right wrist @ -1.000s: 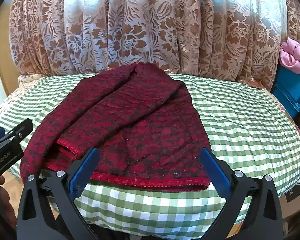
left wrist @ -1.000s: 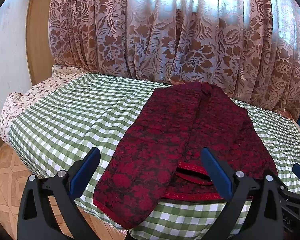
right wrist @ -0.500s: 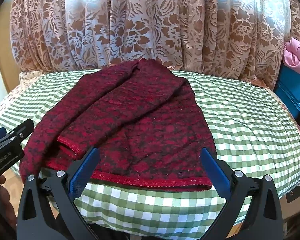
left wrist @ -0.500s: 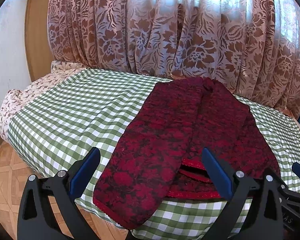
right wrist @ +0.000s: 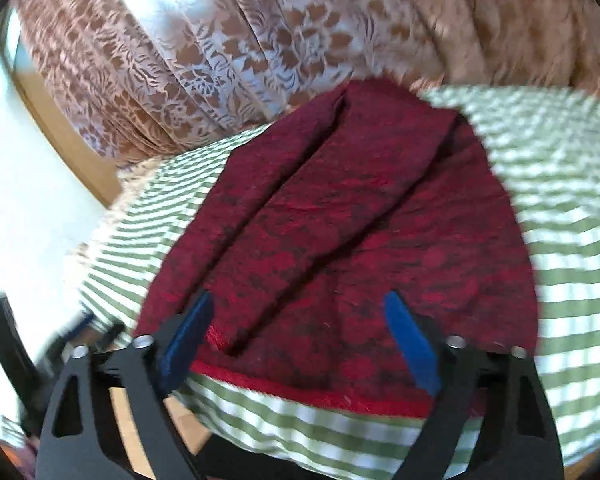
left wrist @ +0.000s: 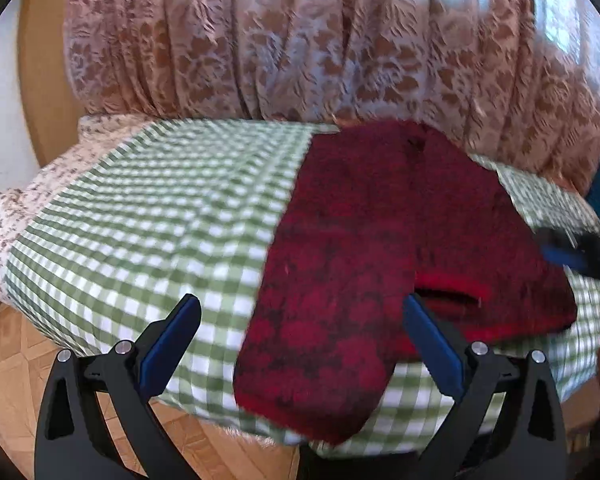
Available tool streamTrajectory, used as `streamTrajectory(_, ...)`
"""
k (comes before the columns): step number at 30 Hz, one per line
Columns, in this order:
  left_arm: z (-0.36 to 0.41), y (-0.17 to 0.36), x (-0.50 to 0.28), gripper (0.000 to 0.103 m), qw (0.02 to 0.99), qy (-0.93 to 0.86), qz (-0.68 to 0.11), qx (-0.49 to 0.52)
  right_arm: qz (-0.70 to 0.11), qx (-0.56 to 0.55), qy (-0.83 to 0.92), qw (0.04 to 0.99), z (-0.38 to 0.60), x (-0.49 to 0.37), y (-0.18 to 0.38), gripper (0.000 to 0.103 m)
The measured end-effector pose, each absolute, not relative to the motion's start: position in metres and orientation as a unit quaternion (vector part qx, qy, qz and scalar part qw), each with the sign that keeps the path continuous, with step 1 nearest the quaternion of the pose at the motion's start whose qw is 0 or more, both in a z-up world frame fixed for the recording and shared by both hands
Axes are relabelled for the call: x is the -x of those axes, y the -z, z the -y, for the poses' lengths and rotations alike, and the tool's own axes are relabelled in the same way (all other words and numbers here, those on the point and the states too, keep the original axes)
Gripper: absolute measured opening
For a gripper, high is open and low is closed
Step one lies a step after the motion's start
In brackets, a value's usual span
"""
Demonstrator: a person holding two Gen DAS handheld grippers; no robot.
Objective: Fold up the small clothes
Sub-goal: 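Grasp the sweater edge with the left tool while the right tool grasps another edge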
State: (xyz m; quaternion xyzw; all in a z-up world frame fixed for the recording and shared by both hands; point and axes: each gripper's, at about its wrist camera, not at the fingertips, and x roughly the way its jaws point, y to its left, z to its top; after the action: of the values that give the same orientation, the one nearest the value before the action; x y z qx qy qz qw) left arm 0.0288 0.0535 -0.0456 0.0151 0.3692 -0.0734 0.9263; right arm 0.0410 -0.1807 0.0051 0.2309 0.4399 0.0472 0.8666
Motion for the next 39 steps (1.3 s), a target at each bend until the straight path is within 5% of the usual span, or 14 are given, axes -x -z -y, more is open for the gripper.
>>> streamTrajectory(6,-0.041,0.080,-0.031,0.079,0.905,0.089,-0.411,-0.067,-0.492,-0.316,-0.073,0.808,0.180,-0.094,0.040,0.048)
streamTrajectory(8,-0.041,0.087,-0.035,0.051,0.896,0.104,-0.427,-0.056,-0.499,-0.314,-0.079,0.804,0.176,-0.104,0.044,0.035)
streamTrajectory(11,-0.048,0.077,-0.035,0.031,0.893,0.134,-0.428,-0.025,-0.492,-0.304,-0.095,0.810,0.176,-0.111,0.037,0.015)
streamTrajectory(14,-0.066,0.056,-0.039,0.019,0.897,0.146,-0.418,0.022,-0.461,-0.321,-0.111,0.820,0.194,-0.109,0.014,0.011)
streamTrajectory(21,-0.116,0.002,-0.096,0.011,0.920,0.110,-0.361,0.109,-0.345,-0.392,-0.070,0.850,0.295,-0.098,-0.047,0.010)
streamTrajectory(24,-0.129,-0.011,-0.135,0.001,0.931,0.079,-0.336,0.115,-0.308,-0.430,-0.035,0.848,0.344,-0.101,-0.053,0.010)
streamTrajectory(34,-0.152,-0.023,-0.237,0.000,0.934,0.013,-0.341,0.102,-0.275,-0.485,0.153,0.816,0.493,-0.136,-0.017,0.010)
streamTrajectory(36,-0.138,-0.019,-0.231,0.014,0.931,0.042,-0.350,0.096,-0.279,-0.484,0.197,0.806,0.518,-0.137,-0.006,0.010)
streamTrajectory(37,-0.126,-0.015,-0.226,0.046,0.928,0.057,-0.358,0.087,-0.280,-0.481,0.217,0.802,0.529,-0.136,-0.001,0.010)
streamTrajectory(38,-0.115,-0.012,-0.218,0.066,0.929,0.067,-0.356,0.074,-0.280,-0.481,0.231,0.798,0.537,-0.132,0.001,0.012)
streamTrajectory(39,-0.104,-0.009,-0.208,0.068,0.931,0.079,-0.351,0.061,-0.283,-0.484,0.249,0.790,0.545,-0.129,0.005,0.026)
